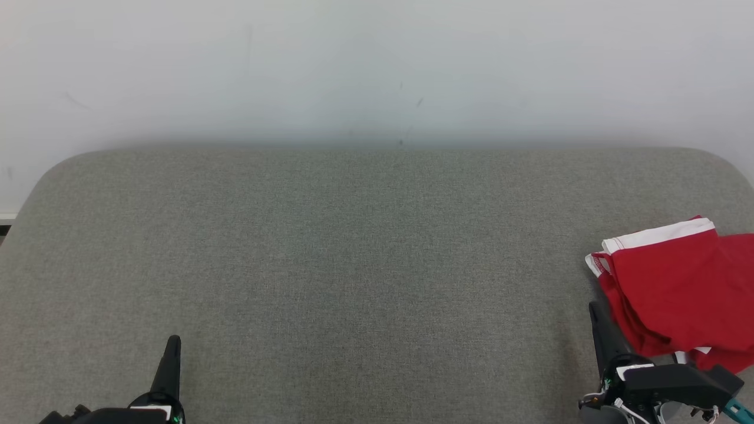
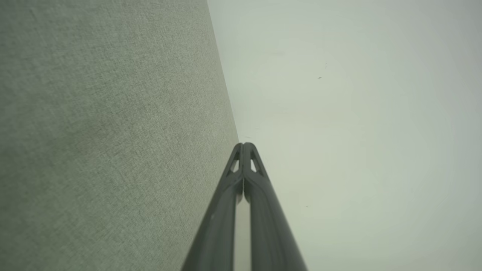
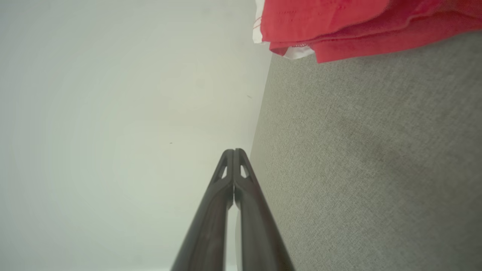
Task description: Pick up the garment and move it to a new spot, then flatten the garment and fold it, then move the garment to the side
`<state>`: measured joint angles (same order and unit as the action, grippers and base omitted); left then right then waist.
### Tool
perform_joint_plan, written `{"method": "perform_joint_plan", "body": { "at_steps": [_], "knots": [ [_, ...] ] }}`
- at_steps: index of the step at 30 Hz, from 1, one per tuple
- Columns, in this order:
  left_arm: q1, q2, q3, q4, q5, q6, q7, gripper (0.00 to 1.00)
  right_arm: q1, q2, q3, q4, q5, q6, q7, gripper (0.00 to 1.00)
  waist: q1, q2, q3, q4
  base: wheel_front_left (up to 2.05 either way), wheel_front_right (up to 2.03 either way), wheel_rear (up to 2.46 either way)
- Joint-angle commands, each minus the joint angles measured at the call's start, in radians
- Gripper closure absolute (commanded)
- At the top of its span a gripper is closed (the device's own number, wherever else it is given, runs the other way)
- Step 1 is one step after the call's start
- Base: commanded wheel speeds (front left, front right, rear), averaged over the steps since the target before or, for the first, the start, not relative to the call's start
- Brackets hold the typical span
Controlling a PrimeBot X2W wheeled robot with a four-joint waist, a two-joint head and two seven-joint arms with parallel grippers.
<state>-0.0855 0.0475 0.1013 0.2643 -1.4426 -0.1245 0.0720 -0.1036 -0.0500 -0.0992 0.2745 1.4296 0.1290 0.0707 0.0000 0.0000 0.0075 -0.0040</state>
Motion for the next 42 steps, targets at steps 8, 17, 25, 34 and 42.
{"method": "perform_joint_plan", "body": {
  "at_steps": [8, 17, 25, 34, 42],
  "knots": [
    [-0.022, 0.004, 0.008, -0.014, -0.074, -0.009, 0.018, 1.00, -0.009, 0.000, -0.007, -0.018, 0.074, 0.003, 0.019, 1.00, 0.0000, 0.0000, -0.001, 0.001, 0.00, 0.00, 0.00],
    [-0.023, 0.004, 0.012, -0.018, -0.136, -0.007, 0.036, 1.00, -0.008, 0.000, -0.013, -0.026, 0.143, 0.003, 0.036, 1.00, 0.0000, 0.0000, -0.003, 0.003, 0.00, 0.00, 0.00],
    [-0.028, 0.004, 0.015, -0.021, -0.173, -0.008, 0.044, 1.00, -0.008, 0.000, -0.016, -0.032, 0.184, 0.003, 0.047, 1.00, 0.0000, 0.0000, -0.004, 0.004, 0.00, 0.00, 0.00],
    [-0.028, 0.004, 0.015, -0.021, -0.173, -0.008, 0.044, 1.00, -0.008, 0.000, -0.016, -0.032, 0.184, 0.003, 0.047, 1.00, 0.0000, 0.0000, -0.004, 0.004, 0.00, 0.00, 0.00],
    [-0.028, 0.004, 0.015, -0.021, -0.173, -0.008, 0.044, 1.00, -0.008, 0.000, -0.016, -0.032, 0.184, 0.003, 0.047, 1.00, 0.0000, 0.0000, -0.004, 0.004, 0.00, 0.00, 0.00]
  ]
}}
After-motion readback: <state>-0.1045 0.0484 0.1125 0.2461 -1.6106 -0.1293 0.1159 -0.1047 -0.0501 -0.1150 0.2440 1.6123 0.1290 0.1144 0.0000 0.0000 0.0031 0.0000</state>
